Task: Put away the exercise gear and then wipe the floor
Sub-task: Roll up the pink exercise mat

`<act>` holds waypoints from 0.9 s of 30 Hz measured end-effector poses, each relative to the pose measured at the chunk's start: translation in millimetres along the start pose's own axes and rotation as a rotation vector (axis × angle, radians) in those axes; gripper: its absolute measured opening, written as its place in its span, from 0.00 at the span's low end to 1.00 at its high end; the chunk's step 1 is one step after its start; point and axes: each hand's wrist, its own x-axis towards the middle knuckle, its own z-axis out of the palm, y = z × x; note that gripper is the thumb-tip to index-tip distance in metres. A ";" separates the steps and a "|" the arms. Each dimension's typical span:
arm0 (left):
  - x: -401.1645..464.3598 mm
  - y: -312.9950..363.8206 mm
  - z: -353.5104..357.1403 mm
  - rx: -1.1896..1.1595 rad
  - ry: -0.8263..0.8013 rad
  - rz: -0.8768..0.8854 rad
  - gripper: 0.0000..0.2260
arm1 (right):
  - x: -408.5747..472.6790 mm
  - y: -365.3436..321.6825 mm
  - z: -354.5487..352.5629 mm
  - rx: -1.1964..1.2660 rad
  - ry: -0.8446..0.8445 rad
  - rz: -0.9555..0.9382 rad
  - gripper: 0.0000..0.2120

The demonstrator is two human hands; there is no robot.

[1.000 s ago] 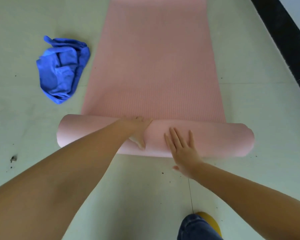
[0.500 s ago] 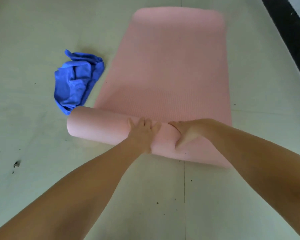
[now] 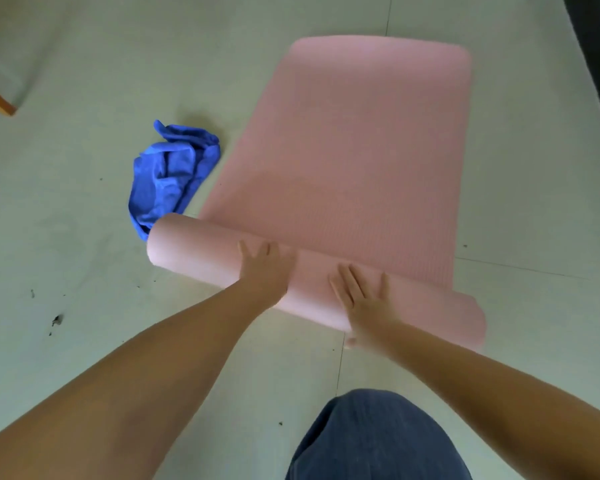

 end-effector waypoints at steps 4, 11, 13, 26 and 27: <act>-2.4 -4.8 3.9 0.024 0.041 0.120 0.36 | 38.0 41.1 -34.3 0.122 -0.113 0.071 0.59; 56.3 -11.7 -21.2 0.236 0.032 0.350 0.54 | 72.6 57.5 -68.6 0.359 -0.271 0.356 0.55; 72.3 -12.0 -23.9 0.295 0.026 0.391 0.58 | 70.3 51.7 -71.5 0.279 -0.209 0.439 0.50; 184.3 -46.3 -61.0 -0.274 -0.211 0.487 0.51 | 83.5 59.2 -30.4 0.080 0.228 0.312 0.74; 189.3 -47.2 -64.0 -0.302 -0.228 0.478 0.50 | 87.9 66.0 -40.7 0.070 0.210 0.312 0.69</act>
